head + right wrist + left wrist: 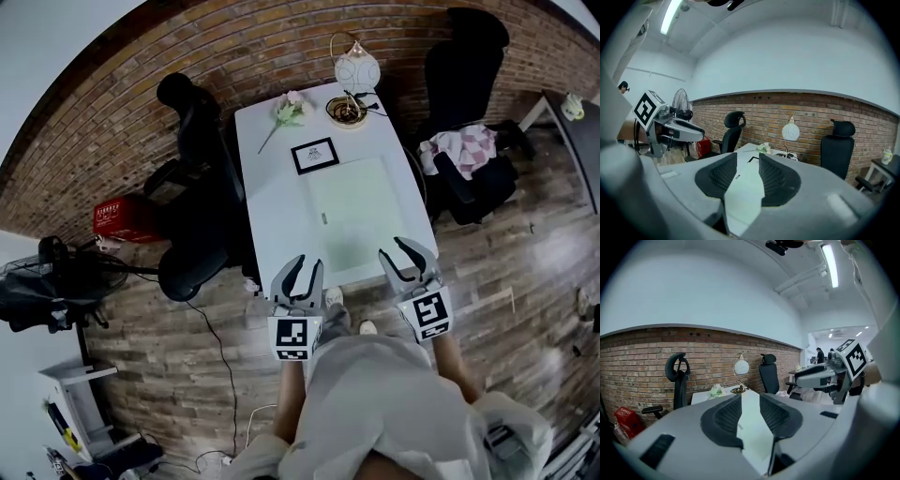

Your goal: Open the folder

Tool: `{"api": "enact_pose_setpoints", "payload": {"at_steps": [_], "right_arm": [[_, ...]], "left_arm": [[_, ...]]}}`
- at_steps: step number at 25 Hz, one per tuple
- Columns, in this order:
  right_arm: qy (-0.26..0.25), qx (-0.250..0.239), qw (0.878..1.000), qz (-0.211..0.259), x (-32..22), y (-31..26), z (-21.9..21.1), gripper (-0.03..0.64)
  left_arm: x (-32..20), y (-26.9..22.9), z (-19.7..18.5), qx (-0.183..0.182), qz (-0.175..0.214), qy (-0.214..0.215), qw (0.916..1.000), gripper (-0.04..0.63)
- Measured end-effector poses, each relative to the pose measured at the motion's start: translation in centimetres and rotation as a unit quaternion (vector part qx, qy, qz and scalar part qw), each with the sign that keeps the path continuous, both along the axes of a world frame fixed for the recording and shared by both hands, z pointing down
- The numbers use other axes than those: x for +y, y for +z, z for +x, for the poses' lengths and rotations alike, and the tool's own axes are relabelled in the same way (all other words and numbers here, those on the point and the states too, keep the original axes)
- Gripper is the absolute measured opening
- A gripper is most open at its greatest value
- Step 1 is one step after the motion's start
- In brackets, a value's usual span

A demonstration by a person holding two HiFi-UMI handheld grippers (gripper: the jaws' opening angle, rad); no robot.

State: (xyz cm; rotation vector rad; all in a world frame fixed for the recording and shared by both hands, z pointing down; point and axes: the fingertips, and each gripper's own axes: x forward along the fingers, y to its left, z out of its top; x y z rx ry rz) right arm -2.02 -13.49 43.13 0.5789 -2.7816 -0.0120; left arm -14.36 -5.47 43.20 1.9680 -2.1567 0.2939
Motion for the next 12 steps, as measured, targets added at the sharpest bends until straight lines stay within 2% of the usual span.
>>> {"api": "enact_pose_setpoints", "payload": {"at_steps": [3,10,12], "right_arm": [[-0.004,0.018,1.0,0.014,-0.4,0.8,-1.1,0.147],[0.008,0.043,0.999,-0.003,-0.8,3.4,-3.3,0.147],[-0.003,0.061,0.998,0.011,-1.0,4.4,-4.0,0.147]], "left_arm": [[-0.9,1.1,-1.1,0.008,-0.008,0.01,0.9999,0.118],[-2.4,4.2,-3.3,0.026,-0.031,0.034,0.9986,0.118],[-2.9,5.3,-3.8,0.031,-0.039,0.043,0.9978,0.118]]}}
